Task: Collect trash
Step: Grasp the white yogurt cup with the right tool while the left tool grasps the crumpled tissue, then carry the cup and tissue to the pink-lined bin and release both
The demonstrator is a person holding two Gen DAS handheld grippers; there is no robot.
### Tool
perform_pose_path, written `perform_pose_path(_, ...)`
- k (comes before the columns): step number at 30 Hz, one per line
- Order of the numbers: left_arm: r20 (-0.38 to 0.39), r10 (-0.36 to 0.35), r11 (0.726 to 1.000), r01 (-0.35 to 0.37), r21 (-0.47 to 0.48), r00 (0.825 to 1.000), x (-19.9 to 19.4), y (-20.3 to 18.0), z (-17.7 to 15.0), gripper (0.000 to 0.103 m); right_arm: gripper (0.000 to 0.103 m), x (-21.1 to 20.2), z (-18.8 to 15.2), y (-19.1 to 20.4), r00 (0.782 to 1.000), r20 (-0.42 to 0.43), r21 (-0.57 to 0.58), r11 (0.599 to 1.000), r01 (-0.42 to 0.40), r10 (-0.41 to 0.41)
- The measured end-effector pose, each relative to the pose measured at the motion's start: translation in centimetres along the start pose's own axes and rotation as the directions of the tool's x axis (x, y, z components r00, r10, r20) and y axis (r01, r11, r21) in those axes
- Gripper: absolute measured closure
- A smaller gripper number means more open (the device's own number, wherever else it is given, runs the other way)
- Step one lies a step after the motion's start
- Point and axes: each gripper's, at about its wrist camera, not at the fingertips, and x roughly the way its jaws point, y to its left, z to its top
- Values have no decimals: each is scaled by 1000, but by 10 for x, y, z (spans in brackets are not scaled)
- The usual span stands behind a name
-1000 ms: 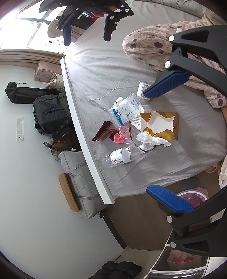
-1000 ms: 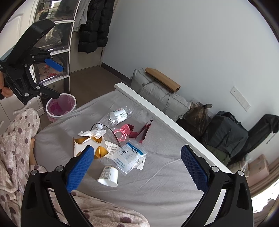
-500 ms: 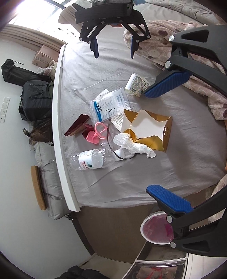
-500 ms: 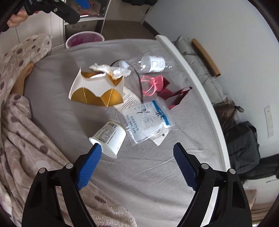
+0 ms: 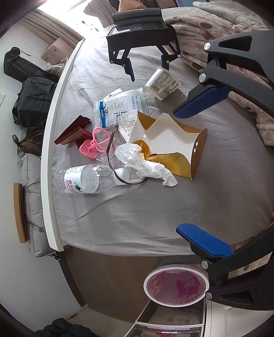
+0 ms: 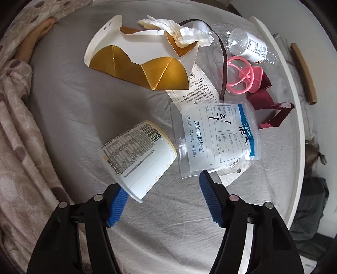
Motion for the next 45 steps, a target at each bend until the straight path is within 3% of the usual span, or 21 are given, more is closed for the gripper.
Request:
perform_pose_path(5,-16,-19,1000,18,-20,1000,12,7,5,5,61,-12,3,-25,998,68,126,992,-6,-3)
perform_pose_path(8,-23,-51,998,50,-37,998,23,9,11,5,93,-11,6,-40,998,69,188,982,-14,1)
perform_pose_path(9,-27,-67,997,65,-50,997,26,10,12,5,96,-8,7,-44,998,63,205,979,-14,2)
perform_pose_path(14,-51,-180,979,174,-105,982,50,20,23,5,99,-14,7,-57,991,111,310,946,-99,68)
perform_pose_path(18,-86,-195,978,187,-87,977,77,26,32,8,100,-33,-6,-65,985,162,379,919,-109,50)
perform_pose_path(20,-112,-205,976,195,-96,972,90,32,37,25,100,-43,-12,-68,979,196,418,899,-132,53)
perform_pose_path(28,-162,-255,967,249,-57,953,116,29,50,48,100,-56,-24,-76,971,234,478,864,-161,51)
perform_pose_path(31,-196,-284,959,276,-70,938,129,24,51,81,100,-59,-25,-78,970,238,488,859,-155,40)
perform_pose_path(32,-205,-291,956,280,-81,934,131,23,50,85,100,-60,-25,-79,971,238,492,857,-154,38)
perform_pose_path(37,-179,-298,955,291,-64,938,113,14,49,92,100,-70,-24,-81,973,231,506,854,-120,0)
perform_pose_path(45,-34,-264,963,262,-65,964,47,33,45,92,100,-98,-26,-78,962,264,576,811,-107,-61)
